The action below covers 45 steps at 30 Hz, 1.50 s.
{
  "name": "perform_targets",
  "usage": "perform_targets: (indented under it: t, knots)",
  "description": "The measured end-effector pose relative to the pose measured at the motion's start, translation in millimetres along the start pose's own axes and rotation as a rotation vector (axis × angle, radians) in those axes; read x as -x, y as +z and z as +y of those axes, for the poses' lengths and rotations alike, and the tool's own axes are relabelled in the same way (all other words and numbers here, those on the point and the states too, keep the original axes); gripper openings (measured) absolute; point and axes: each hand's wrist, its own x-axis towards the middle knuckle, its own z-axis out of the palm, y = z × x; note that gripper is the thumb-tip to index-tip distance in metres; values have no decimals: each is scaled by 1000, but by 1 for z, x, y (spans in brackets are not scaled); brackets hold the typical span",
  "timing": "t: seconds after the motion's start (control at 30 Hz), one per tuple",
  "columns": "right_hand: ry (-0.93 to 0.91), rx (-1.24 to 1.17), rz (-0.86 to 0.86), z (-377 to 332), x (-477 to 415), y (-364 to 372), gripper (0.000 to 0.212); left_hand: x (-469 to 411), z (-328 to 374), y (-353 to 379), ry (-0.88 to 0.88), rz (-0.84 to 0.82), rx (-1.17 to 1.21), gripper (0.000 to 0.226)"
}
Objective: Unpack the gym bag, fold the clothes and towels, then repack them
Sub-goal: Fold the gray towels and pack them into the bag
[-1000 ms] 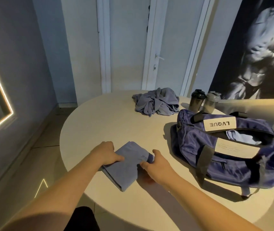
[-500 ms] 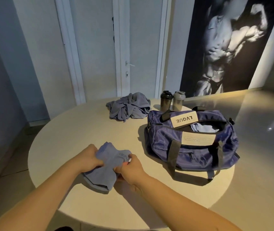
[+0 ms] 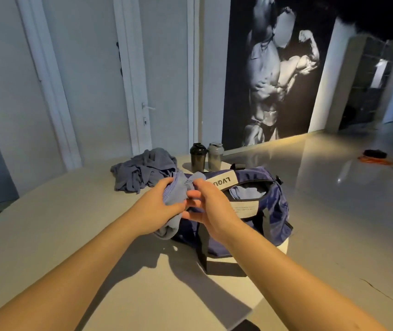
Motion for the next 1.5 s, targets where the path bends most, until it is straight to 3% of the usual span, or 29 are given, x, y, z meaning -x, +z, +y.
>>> perform_targets:
  t: [0.1, 0.17, 0.27, 0.37, 0.43, 0.53, 0.77, 0.9, 1.03, 1.27, 1.5]
  knots:
    - [-29, -8, 25, -20, -9, -39, 27, -35, 28, 18, 39, 26, -67, 68]
    - [-95, 121, 57, -29, -18, -71, 21, -60, 49, 33, 37, 26, -51, 62]
    - [-224, 741, 136, -35, -33, -129, 40, -98, 73, 61, -5, 53, 20, 59]
    - [-204, 1269, 74, -35, -46, -179, 55, -133, 87, 99, -44, 80, 117, 70]
    - [-152, 1512, -32, -31, -53, -200, 49, -152, 93, 125, -57, 103, 149, 86]
    - [-144, 1722, -119, -24, -55, -218, 23, -172, 98, 157, -92, 98, 168, 97]
    - [-428, 1618, -101, -26, -45, -229, 25, -190, 99, 199, -251, 148, 4, 93]
    - [-525, 1493, -135, -37, -41, -232, 26, -187, 99, 212, -299, 39, -68, 89]
    - [-461, 1464, -58, -43, -47, -240, 28, -184, 94, 211, -337, -107, -86, 107]
    - [-297, 1718, 141, -48, -101, -254, 30, -177, 82, 212, -294, -56, -34, 102]
    - [-51, 1813, -47, -49, -130, -254, 41, -169, 71, 215, -171, -10, -96, 120]
